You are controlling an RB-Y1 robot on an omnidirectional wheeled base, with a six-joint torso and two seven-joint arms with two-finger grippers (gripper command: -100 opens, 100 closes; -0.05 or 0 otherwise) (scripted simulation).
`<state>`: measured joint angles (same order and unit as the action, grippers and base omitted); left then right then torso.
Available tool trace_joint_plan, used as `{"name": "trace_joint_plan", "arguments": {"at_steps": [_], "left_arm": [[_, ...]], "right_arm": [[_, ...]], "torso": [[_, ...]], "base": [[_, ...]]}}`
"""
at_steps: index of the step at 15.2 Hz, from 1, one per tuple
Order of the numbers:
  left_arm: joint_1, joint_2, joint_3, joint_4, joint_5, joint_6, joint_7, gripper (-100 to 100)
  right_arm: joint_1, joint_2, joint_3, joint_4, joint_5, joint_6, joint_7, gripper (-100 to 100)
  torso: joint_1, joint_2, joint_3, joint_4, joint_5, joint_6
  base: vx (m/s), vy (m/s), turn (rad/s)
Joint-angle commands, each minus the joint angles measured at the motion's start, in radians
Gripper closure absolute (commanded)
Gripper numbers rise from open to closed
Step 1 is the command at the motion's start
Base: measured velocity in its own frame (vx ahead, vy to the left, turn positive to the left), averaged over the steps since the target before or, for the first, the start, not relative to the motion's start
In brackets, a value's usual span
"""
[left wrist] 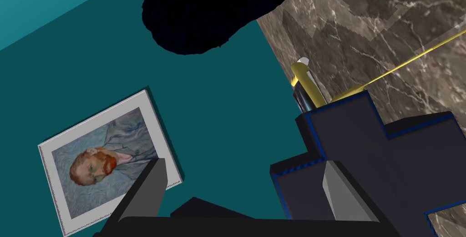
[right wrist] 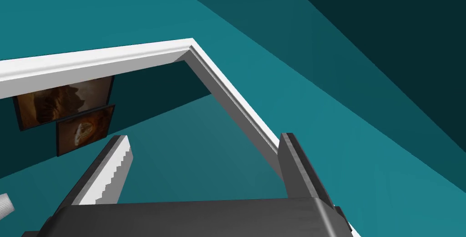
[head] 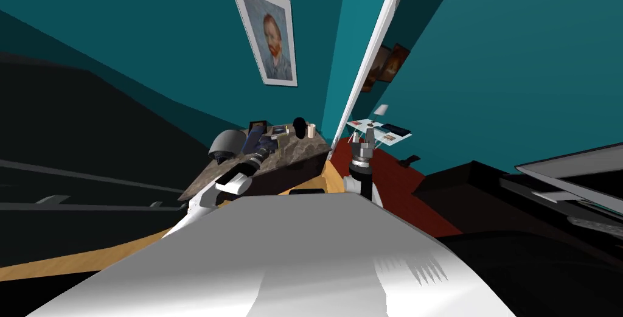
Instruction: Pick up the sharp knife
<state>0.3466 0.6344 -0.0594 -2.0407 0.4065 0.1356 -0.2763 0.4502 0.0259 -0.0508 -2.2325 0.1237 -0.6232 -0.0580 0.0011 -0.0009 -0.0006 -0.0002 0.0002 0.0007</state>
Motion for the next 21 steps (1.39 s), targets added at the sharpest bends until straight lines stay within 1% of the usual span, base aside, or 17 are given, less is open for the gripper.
{"name": "trace_joint_plan", "arguments": {"at_steps": [1, 2, 3, 5, 6, 8, 9, 11, 12, 13, 14, 15, 17, 18, 19, 20, 21], "left_arm": [[-0.011, 0.032, 0.001, 0.009, 0.031, 0.05, -0.008, -100], [-0.011, 0.032, 0.001, 0.009, 0.031, 0.058, -0.008, -100], [-0.027, 0.075, -0.001, 0.029, 0.074, 0.086, -0.019, -100], [-0.027, 0.075, -0.001, 0.029, 0.074, 0.113, -0.019, -100], [-0.043, 0.117, -0.004, 0.05, 0.116, 0.144, -0.03, -100], [-0.043, 0.119, -0.004, 0.05, 0.118, 0.169, -0.03, -100], [-0.058, 0.162, -0.007, 0.071, 0.162, 0.198, -0.041, -100], [-0.058, 0.162, -0.007, 0.071, 0.162, 0.226, -0.041, -100], [-0.073, 0.204, -0.01, 0.092, 0.206, 0.254, -0.052, -100], [-0.073, 0.204, -0.01, 0.092, 0.206, 0.274, -0.052, -100], [-0.073, 0.204, -0.01, 0.092, 0.206, 0.282, -0.052, -100], [-0.088, 0.246, -0.013, 0.113, 0.249, 0.312, -0.062, -100], [-0.088, 0.246, -0.013, 0.113, 0.25, 0.339, -0.062, -100], [-0.103, 0.287, -0.017, 0.134, 0.294, 0.365, -0.073, -100], [-0.103, 0.287, -0.017, 0.134, 0.294, 0.389, -0.073, -100], [-0.103, 0.287, -0.017, 0.134, 0.294, 0.394, -0.073, -100], [-0.116, 0.327, -0.021, 0.155, 0.337, 0.427, -0.084, -100]], "right_arm": [[0.0, 0.0, 0.0, 0.0, 0.0, 0.0, 0.0, 0], [0.0, 0.0, 0.0, 0.0, 0.0, 0.0, 0.0, 0], [0.0, 0.0, 0.0, 0.0, 0.0, 0.0, 0.0, 0], [0.0, 0.0, 0.0, 0.0, 0.0, 0.0, 0.0, 0], [0.0, 0.0, 0.0, 0.0, 0.0, 0.0, 0.0, 0], [0.0, 0.0, 0.0, 0.0, 0.0, 0.0, 0.0, 0], [0.0, 0.0, 0.0, 0.0, 0.0, 0.0, 0.0, 0], [0.0, 0.0, 0.0, 0.0, 0.0, 0.0, 0.0, 0], [0.0, 0.0, 0.0, 0.0, 0.0, 0.0, 0.0, 0], [0.0, 0.0, 0.0, 0.0, 0.0, 0.0, 0.0, 0], [0.0, 0.0, 0.0, 0.0, 0.0, 0.0, 0.0, 0], [0.0, 0.0, 0.0, 0.0, 0.0, 0.0, 0.0, 0], [0.0, 0.0, 0.0, 0.0, 0.0, 0.0, 0.0, 0], [0.0, 0.0, 0.0, 0.0, 0.0, 0.0, 0.0, 0], [0.0, 0.0, 0.0, 0.0, 0.0, 0.0, 0.0, 0], [0.0, 0.0, 0.0, 0.0, 0.0, 0.0, 0.0, 0], [0.0, 0.0, 0.0, 0.0, 0.0, 0.0, 0.0, 0]], "torso": [[0.0, 0.0, 0.0, 0.0, 0.0, 0.0], [0.0, 0.0, 0.0, 0.0, 0.0, 0.0], [0.0, 0.0, 0.0, 0.0, 0.0, -0.001], [0.0, 0.0, 0.0, 0.0, 0.0, 0.0], [0.0, 0.0, 0.0, 0.0, 0.0, -0.001], [0.0, 0.0, 0.0, 0.0, 0.0, 0.0], [0.0, 0.0, 0.0, 0.0, 0.0, -0.001], [0.0, 0.0, 0.0, 0.0, 0.0, 0.0], [0.0, 0.0, 0.0, 0.0, 0.0, -0.001], [0.0, 0.0, 0.0, 0.0, 0.0, 0.0], [0.0, 0.0, 0.0, 0.0, 0.0, 0.0], [0.0, 0.0, 0.0, 0.0, 0.0, -0.001], [0.0, 0.0, 0.0, 0.0, 0.0, 0.0], [0.0, 0.0, 0.0, 0.0, 0.0, -0.001], [0.0, 0.0, 0.0, 0.0, 0.0, 0.0], [0.0, 0.0, 0.0, 0.0, 0.0, 0.0], [0.0, 0.0, 0.0, 0.0, 0.0, -0.001]], "base": [[0.001, 0.015, -0.227], [0.0, 0.016, -0.1], [0.0, 0.013, -0.174], [0.001, 0.016, -0.162], [0.001, 0.011, -0.278], [0.0, 0.017, -0.155], [0.0, 0.012, -0.214], [-0.001, 0.016, -0.151], [0.0, 0.011, -0.186], [-0.001, 0.014, -0.229], [-0.001, 0.014, -0.105], [-0.001, 0.011, -0.218], [-0.002, 0.015, -0.174], [-0.002, 0.011, -0.194], [-0.002, 0.013, -0.241], [-0.002, 0.015, -0.085], [-0.001, 0.012, -0.169]]}}
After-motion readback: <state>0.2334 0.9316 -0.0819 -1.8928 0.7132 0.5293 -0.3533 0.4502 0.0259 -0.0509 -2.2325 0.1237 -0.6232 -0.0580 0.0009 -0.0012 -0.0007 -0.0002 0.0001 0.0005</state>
